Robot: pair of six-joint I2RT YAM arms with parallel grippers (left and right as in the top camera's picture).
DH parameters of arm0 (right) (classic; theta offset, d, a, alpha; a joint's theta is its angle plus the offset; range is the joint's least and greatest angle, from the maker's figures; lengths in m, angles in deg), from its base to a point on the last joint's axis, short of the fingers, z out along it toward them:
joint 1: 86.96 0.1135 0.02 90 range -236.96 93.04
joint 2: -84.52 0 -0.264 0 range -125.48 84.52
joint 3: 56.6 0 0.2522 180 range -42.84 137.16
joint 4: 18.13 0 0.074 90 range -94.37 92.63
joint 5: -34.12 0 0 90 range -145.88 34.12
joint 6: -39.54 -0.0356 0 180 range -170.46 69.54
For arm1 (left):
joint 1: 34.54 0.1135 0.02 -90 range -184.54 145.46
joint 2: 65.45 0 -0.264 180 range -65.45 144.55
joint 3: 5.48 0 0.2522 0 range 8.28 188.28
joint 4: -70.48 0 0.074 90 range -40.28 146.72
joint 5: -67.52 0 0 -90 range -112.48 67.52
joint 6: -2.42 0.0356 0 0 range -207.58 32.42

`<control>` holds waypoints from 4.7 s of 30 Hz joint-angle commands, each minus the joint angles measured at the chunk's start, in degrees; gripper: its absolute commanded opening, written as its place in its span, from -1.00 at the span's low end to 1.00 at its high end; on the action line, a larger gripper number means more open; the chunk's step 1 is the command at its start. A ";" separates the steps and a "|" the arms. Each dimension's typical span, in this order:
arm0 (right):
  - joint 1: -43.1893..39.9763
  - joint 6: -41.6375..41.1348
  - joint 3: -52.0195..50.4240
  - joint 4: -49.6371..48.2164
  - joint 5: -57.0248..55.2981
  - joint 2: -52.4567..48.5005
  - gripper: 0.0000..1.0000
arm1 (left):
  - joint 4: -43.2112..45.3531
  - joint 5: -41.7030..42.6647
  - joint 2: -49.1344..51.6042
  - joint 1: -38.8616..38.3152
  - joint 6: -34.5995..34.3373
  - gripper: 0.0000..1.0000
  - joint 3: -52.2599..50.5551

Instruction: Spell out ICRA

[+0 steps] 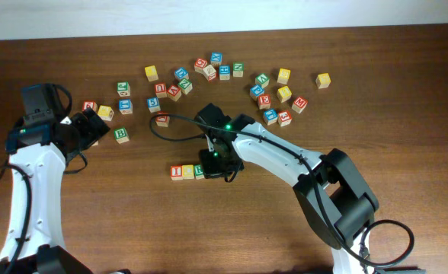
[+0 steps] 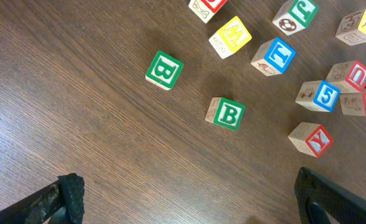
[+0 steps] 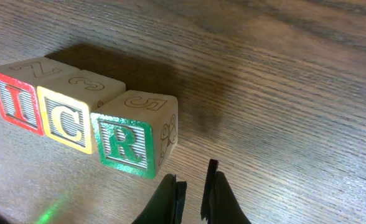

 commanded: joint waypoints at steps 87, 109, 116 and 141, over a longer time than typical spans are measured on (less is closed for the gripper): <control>5.22 -1.57 -0.52 7.37 -1.09 -0.48 -0.91 | -0.07 0.42 0.15 0.35 -0.13 0.99 0.20; 7.87 -1.57 -1.75 -1.92 -4.28 -0.48 -0.91 | -0.07 0.42 0.15 0.35 -0.13 0.99 0.20; 7.87 -1.57 -1.75 -3.34 -4.31 -0.48 -0.91 | -0.07 0.42 0.15 0.35 -0.13 0.98 0.20; 7.85 -1.57 -1.75 -6.23 -4.33 -0.48 -0.92 | -0.07 0.42 0.15 0.35 -0.13 0.99 0.20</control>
